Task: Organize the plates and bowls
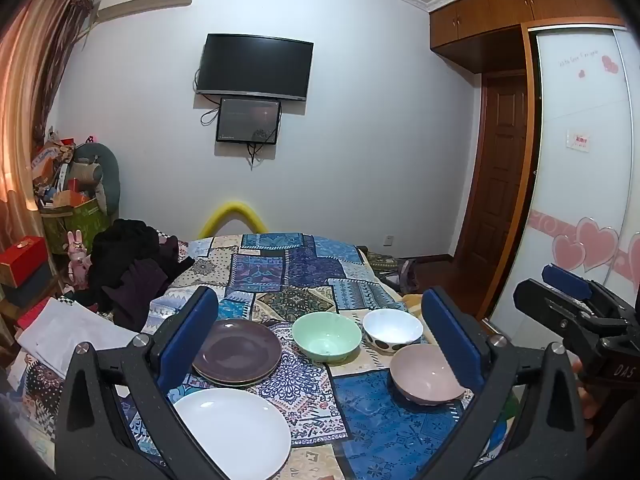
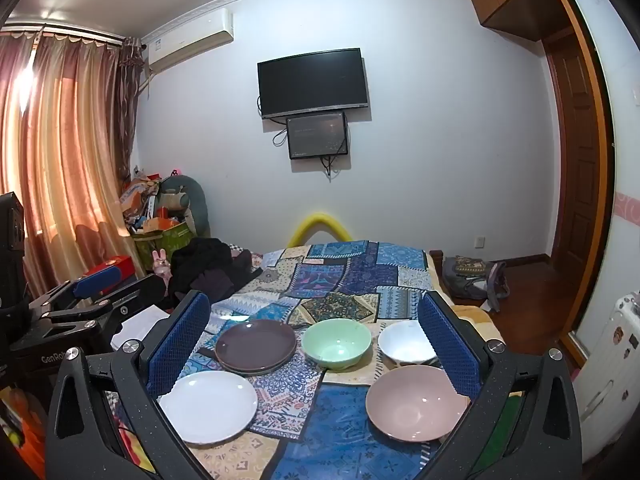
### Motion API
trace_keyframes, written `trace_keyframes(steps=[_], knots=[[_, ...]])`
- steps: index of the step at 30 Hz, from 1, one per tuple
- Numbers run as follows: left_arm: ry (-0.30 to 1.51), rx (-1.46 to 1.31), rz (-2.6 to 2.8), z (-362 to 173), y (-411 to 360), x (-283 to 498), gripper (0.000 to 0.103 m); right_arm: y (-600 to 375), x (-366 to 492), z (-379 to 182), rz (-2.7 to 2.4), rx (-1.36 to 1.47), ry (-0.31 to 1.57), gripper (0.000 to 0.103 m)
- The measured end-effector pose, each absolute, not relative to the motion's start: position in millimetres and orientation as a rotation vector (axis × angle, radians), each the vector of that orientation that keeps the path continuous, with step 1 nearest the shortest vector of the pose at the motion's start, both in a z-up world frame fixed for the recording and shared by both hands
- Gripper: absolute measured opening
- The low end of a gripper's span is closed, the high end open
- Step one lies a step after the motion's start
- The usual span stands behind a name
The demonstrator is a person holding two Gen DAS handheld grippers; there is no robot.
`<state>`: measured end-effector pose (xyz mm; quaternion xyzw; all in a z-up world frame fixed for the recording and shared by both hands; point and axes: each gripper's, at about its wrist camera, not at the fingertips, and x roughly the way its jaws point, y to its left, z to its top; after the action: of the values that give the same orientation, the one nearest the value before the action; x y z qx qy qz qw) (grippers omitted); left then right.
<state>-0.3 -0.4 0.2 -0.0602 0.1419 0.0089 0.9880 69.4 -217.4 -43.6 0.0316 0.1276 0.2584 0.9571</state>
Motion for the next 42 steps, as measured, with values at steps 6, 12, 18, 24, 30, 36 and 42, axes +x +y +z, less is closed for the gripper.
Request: trace_keyframes(steps=[6, 12, 18, 24, 30, 36, 42], knots=[[0.286, -0.123, 0.015, 1, -4, -1, 0.103, -221, 72, -43, 0.522, 0.066, 0.258, 0.103], [0.286, -0.124, 0.017, 1, -1, -1, 0.103, -221, 73, -42, 0.521, 0.068, 0.26, 0.103], [0.289, -0.128, 0.013, 8, 2, -1, 0.103, -222, 73, -43, 0.519, 0.064, 0.259, 0.103], [0.287, -0.12, 0.008, 1, 4, 2, 0.103, -222, 74, -45, 0.517, 0.066, 0.261, 0.103], [0.287, -0.116, 0.004, 0, 3, 4, 0.103, -220, 76, -46, 0.515, 0.064, 0.264, 0.103], [0.283, -0.097, 0.005, -5, 6, 12, 0.103, -218, 86, -52, 0.508, 0.069, 0.288, 0.103], [0.344, -0.087, 0.001, -16, 19, 32, 0.103, -204, 107, -65, 0.522, 0.072, 0.354, 0.103]])
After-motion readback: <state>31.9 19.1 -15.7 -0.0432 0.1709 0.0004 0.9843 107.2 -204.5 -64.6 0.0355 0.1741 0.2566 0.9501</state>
